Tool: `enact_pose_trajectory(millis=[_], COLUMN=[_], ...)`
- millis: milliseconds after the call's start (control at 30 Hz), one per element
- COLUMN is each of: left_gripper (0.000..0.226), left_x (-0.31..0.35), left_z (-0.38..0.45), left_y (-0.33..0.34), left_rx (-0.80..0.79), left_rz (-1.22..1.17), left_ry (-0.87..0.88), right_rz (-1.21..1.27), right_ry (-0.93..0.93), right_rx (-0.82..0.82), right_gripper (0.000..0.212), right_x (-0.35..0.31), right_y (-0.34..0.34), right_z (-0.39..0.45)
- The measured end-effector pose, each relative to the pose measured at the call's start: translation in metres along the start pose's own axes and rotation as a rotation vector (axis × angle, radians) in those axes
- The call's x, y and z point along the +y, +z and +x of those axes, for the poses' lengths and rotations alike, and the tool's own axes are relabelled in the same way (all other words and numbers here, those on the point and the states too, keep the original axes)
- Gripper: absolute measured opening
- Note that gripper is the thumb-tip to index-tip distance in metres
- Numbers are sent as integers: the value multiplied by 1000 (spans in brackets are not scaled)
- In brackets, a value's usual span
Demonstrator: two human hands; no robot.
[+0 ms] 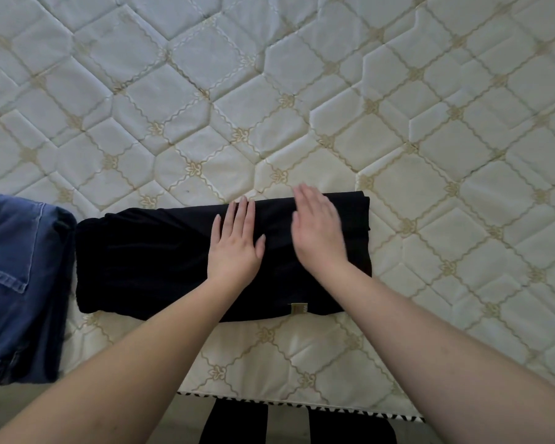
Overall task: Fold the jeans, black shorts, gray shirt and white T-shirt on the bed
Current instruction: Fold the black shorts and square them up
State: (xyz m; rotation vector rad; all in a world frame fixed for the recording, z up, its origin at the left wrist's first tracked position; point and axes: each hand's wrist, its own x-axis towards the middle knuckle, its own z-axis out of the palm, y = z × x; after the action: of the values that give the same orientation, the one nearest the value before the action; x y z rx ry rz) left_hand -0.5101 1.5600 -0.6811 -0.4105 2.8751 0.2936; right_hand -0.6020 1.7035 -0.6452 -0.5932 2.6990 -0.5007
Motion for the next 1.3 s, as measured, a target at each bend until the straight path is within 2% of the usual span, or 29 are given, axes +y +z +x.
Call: enact_pose_trajectory(millis=[67, 167, 400, 533, 600, 667, 700, 767, 833, 1000, 1100, 1200, 1300], left_gripper=[69, 69, 79, 83, 81, 74, 69, 60, 56, 59, 61, 61, 59], left_x=[-8, -19, -40, -51, -51, -44, -37, -22, -11, -6, 7, 27, 61], left_z=[-4, -9, -6, -8, -12, -15, -16, -21, -26, -34, -29, -20, -6], left_y=[11, 18, 18, 11, 8, 4, 3, 3, 6, 14, 15, 15, 15], left_rx=[-64, -74, -126, -115, -67, -17, -5, -19, -80, -198, -244, -263, -265], left_rz=[63, 111, 156, 219, 257, 260, 244, 204, 168, 179, 175, 166, 162], left_ry=[6, 14, -40, -40, 3, 118, 183, 269, 269, 219, 213, 256, 348], right_rz=[-42, -211, -370, -219, -22, 148, 203, 278, 291, 340, 386, 416, 478], right_ry=[-30, -60, 80, 262, 322, 439, 502, 561, 552, 491, 412, 397, 468], right_rx=[-93, -215, -188, -190, -66, 62, 48, -83, -144, -38, -59, -33, 49], right_gripper=[53, 59, 73, 75, 67, 57, 55, 59, 58, 41, 39, 32, 23], right_x=[-14, -3, 98, 132, 133, 126, 121, 110, 105, 107, 122, 150, 186], right_y=[21, 45, 19, -10, -18, -20, -19, -17, -14, -13, -19, -30, -49], right_z=[12, 11, -11, -20, -27, -28, -26, -21, -16, -20, -29, -34, -39])
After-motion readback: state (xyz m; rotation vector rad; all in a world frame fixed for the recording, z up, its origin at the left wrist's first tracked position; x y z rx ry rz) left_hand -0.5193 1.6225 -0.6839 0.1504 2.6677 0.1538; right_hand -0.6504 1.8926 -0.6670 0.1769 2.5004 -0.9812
